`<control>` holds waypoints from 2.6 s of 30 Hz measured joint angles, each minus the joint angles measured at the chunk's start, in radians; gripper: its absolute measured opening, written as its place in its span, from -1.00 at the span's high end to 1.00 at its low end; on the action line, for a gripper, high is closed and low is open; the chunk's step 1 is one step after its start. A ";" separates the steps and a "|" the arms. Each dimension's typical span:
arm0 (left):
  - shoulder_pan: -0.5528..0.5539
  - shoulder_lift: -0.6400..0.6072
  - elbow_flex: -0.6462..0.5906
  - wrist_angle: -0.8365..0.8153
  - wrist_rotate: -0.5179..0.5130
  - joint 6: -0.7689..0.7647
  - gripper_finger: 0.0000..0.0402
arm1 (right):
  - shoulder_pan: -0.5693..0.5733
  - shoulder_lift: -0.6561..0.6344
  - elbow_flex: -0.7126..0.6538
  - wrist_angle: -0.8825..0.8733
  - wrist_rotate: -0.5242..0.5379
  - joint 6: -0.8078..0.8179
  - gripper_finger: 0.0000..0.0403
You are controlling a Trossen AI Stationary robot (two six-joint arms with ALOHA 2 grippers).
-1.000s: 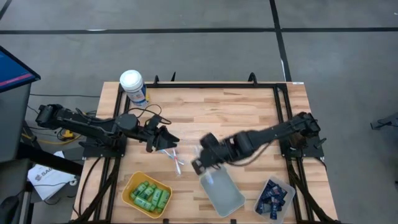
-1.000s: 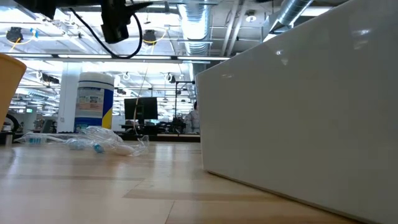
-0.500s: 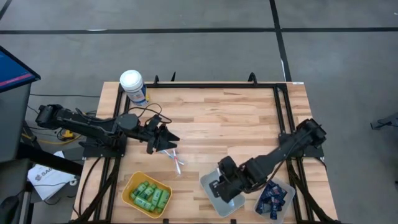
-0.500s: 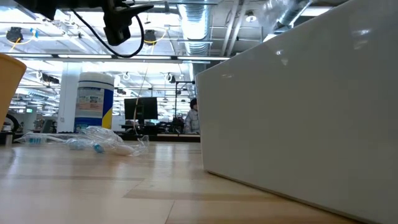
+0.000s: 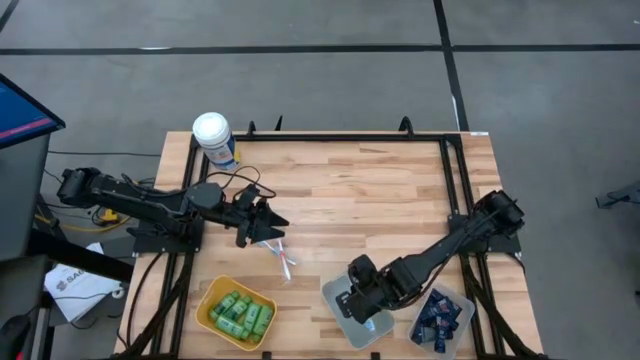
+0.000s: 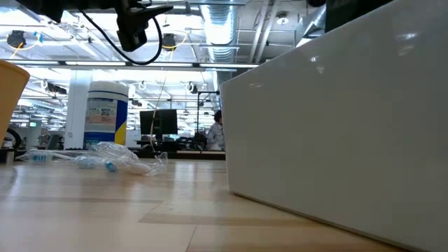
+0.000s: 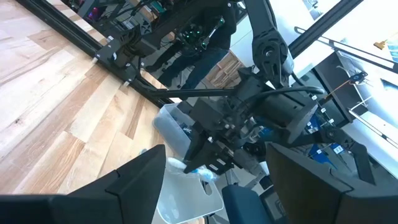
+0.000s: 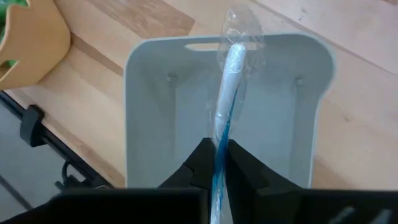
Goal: Pick & Place Travel size toiletries
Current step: Put the blue toothbrush into the gray bin
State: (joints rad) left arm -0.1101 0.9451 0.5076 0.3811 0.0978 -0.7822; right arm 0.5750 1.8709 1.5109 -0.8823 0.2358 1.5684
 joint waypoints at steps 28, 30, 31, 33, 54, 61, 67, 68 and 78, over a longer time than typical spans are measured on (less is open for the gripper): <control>0.017 0.000 -0.001 -0.154 0.028 0.135 -0.36 | -0.069 0.100 -0.009 0.049 -0.188 -0.288 0.51; 0.017 0.000 -0.001 -0.206 0.033 0.189 -0.36 | -0.075 0.099 -0.009 0.048 -0.191 -0.300 0.33; 0.017 0.000 -0.001 -0.235 0.033 0.219 -0.36 | -0.075 0.094 -0.009 0.046 -0.191 -0.307 0.24; 0.017 0.000 -0.001 -0.294 0.026 0.268 -0.36 | -0.079 0.087 -0.007 0.049 -0.191 -0.312 0.06; 0.346 0.022 -0.001 -0.940 -0.308 0.533 -0.36 | -0.113 0.087 0.009 0.055 -0.188 -0.349 -0.15; 0.428 0.167 0.000 -0.932 -0.213 0.600 -0.36 | -0.111 0.087 0.009 0.057 -0.188 -0.349 -0.12; 0.430 0.326 -0.001 -0.920 -0.214 0.653 -0.36 | -0.110 0.087 0.009 0.060 -0.188 -0.349 -0.12; 0.430 0.350 0.000 -0.916 -0.212 0.670 -0.36 | -0.110 0.087 0.009 0.060 -0.188 -0.348 -0.12; 0.429 0.418 0.006 -0.905 -0.160 0.727 0.02 | -0.110 0.087 0.009 0.064 -0.188 -0.346 -0.12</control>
State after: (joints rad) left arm 0.3191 1.3629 0.5133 -0.5240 -0.0620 -0.0551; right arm 0.4648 1.9579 1.5200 -0.8181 0.0479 1.2221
